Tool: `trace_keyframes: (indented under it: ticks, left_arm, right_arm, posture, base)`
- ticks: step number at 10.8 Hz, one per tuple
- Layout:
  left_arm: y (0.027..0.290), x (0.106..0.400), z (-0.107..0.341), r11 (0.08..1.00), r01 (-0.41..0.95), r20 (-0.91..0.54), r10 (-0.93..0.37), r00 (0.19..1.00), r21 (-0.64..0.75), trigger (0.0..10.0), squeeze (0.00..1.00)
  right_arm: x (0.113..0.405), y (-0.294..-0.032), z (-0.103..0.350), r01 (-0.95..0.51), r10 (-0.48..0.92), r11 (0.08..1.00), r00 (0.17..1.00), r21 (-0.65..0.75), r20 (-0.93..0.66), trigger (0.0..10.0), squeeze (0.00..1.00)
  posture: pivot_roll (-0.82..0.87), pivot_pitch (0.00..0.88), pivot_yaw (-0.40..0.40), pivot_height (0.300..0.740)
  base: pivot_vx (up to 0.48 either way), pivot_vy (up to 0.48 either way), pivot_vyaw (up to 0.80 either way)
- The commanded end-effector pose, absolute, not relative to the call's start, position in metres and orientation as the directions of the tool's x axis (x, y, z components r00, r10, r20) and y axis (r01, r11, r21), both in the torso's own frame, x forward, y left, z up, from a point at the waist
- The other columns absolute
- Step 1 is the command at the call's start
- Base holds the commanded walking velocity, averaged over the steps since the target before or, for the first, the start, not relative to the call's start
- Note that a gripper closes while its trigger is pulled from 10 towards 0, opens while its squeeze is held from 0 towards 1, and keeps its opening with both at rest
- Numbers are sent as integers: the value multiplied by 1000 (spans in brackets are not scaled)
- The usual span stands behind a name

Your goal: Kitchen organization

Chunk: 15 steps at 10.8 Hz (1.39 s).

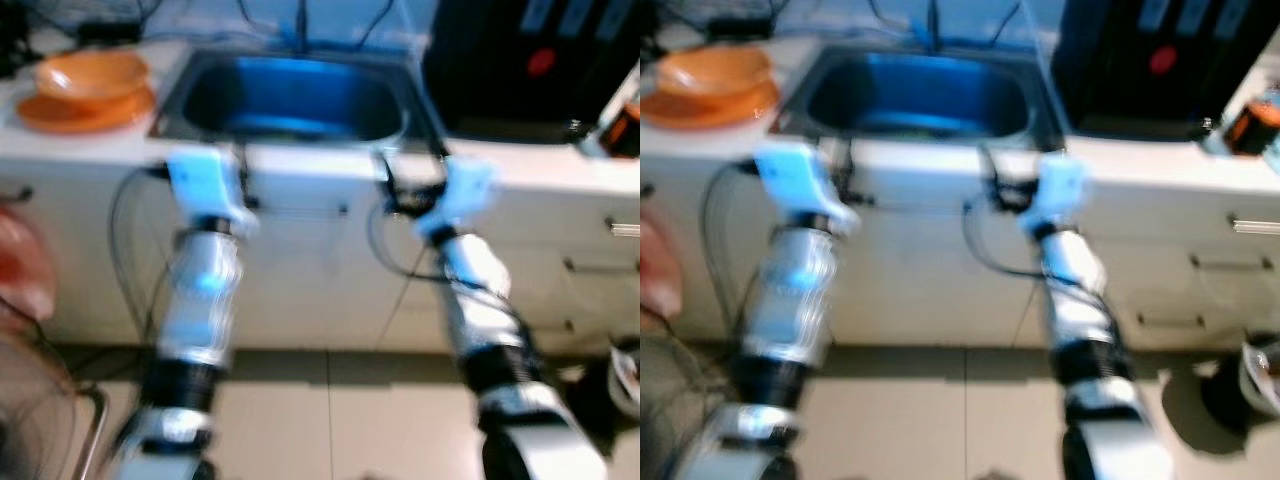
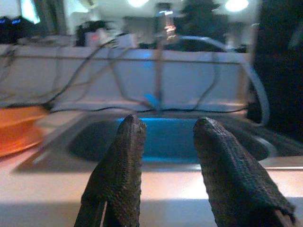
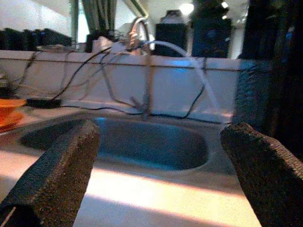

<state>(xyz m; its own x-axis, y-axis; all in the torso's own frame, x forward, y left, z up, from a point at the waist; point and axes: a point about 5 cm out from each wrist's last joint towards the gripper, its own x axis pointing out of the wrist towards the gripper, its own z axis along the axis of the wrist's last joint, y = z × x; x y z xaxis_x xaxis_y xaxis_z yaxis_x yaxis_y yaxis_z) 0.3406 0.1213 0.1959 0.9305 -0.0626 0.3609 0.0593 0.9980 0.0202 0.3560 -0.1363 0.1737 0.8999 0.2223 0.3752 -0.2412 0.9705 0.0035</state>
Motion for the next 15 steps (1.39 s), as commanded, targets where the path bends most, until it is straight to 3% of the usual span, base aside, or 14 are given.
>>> trace_keyframes:
  ticks: [1, 15]
  left_arm:
    - [131, 341, 200, 999, 27, 372, -36, 928, 30, 10000, 0]
    - [131, 342, 203, 999, 28, 373, -40, 927, 38, 10000, 0]
  right_arm:
    - [356, -128, 179, -264, 240, 965, 889, 9, 390, 10000, 0]
    - [357, -128, 179, -268, 245, 963, 889, 5, 387, 10000, 0]
  posture:
    - [62, 52, -59, 740]
    - [61, 51, -61, 740]
  base:
    - [439, 0, 0]
    - [440, 0, 0]
